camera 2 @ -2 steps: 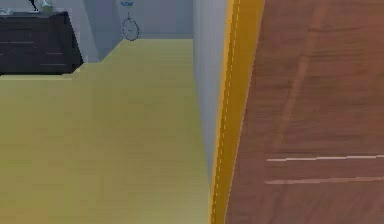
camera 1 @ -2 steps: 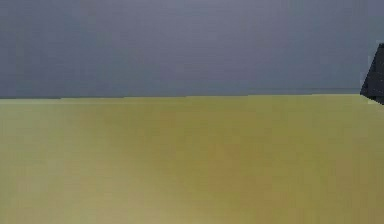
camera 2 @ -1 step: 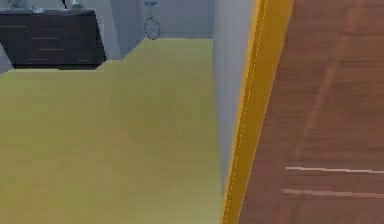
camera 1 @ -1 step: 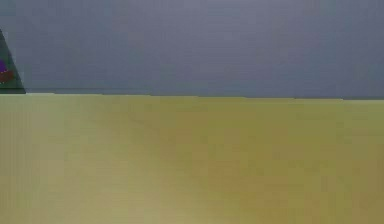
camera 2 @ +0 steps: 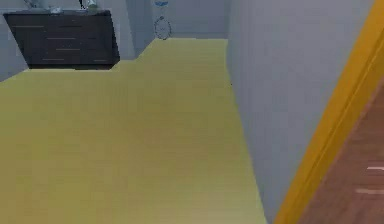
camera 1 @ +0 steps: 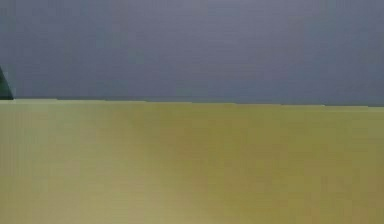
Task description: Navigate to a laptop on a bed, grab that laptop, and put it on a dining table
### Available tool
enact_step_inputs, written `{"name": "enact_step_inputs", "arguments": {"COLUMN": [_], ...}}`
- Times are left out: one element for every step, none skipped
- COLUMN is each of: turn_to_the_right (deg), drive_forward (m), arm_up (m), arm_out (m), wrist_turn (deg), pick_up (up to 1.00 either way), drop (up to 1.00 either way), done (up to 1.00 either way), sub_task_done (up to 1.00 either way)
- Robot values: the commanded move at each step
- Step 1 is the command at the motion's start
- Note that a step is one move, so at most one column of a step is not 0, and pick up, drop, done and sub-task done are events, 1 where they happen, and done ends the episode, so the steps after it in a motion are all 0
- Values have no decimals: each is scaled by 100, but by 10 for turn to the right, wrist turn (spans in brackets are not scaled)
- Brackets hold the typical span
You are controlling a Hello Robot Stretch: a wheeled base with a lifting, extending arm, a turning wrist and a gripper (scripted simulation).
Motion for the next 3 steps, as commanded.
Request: {"name": "enact_step_inputs", "arguments": {"turn_to_the_right": [-450, -300, -30], "drive_forward": [0, 0, 0], "arm_up": [0, 0, 0], "arm_out": [0, 0, 0], "wrist_turn": [0, 0, 0], "pick_up": [0, 0, 0], "drop": [0, 0, 0], "done": [0, 0, 0], "sub_task_done": [0, 0, 0]}}
